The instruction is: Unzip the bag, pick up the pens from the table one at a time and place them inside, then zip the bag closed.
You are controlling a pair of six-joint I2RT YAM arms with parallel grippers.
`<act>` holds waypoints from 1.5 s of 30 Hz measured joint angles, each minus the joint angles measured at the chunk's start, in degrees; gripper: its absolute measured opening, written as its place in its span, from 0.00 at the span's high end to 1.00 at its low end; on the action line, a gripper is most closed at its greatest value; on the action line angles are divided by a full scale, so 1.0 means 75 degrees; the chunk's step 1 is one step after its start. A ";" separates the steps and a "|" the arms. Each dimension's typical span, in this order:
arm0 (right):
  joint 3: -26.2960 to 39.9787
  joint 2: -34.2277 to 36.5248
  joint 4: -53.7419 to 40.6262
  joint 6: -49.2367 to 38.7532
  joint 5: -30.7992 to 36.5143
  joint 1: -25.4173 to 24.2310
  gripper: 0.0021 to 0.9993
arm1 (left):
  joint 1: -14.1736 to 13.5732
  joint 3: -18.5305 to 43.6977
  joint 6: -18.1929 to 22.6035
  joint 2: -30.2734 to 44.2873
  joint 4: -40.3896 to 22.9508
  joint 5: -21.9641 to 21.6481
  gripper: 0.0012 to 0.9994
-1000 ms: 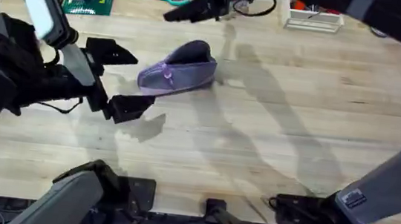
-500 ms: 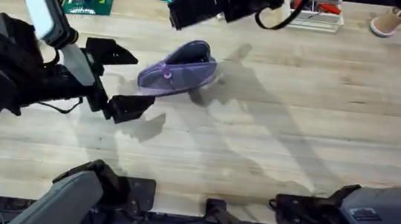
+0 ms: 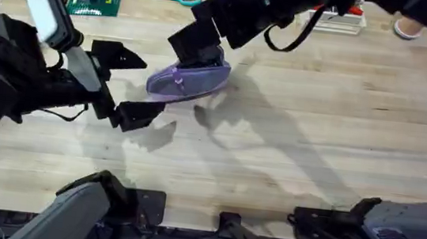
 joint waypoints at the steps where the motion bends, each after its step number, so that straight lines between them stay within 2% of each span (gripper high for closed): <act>1: 0.0000 0.0000 -0.0025 0.0000 0.0000 0.0004 0.00 | 0.0000 0.0000 -0.0003 0.0000 -0.0002 0.0000 0.01; 4: 0.0000 0.0001 -0.0056 0.0000 0.0003 0.0001 0.00 | 0.0000 0.0000 0.0071 0.0000 -0.0002 0.0000 0.01; 8: 0.0000 0.0000 -0.0139 0.0000 0.0002 0.0004 0.00 | 0.0032 0.0000 0.0568 0.0000 -0.0229 -0.0004 0.01; 9: 0.0000 0.0001 -0.0316 0.0000 0.0003 0.0018 0.00 | 0.0214 0.0000 0.1084 0.0000 -0.0543 -0.0036 0.01; 13: 0.0000 -0.0002 -0.0346 -0.0003 0.0003 0.0018 0.00 | 0.0739 0.0000 0.1675 0.0000 -0.0833 -0.0087 0.01; 17: 0.0000 -0.0001 -0.0350 0.0000 0.0003 0.0055 0.00 | 0.1337 0.0000 0.1984 0.0000 -0.0842 -0.0142 0.01; 20: 0.0000 -0.0002 -0.0360 0.0043 0.0003 0.0170 0.01 | 0.1548 0.0000 0.2087 0.0000 -0.0844 -0.0146 0.01; 23: 0.0000 -0.0002 -0.0471 0.0238 0.0003 0.0326 0.00 | 0.1550 -0.0006 0.2136 0.0000 -0.0862 -0.0134 0.01; 28: 0.0000 -0.0001 -0.0655 0.1193 0.0117 0.0635 0.00 | 0.1550 -0.0006 0.2186 0.0000 -0.0865 -0.0114 0.01; 38: 0.0000 0.0008 -0.0755 0.2698 0.2114 0.1727 0.00 | 0.1550 -0.0006 0.2203 0.0000 -0.0863 -0.0114 0.01; 45: -0.0009 0.0024 -0.0492 0.2981 0.2681 0.1945 0.00 | 0.1550 -0.0006 0.2224 0.0000 -0.0865 -0.0114 0.01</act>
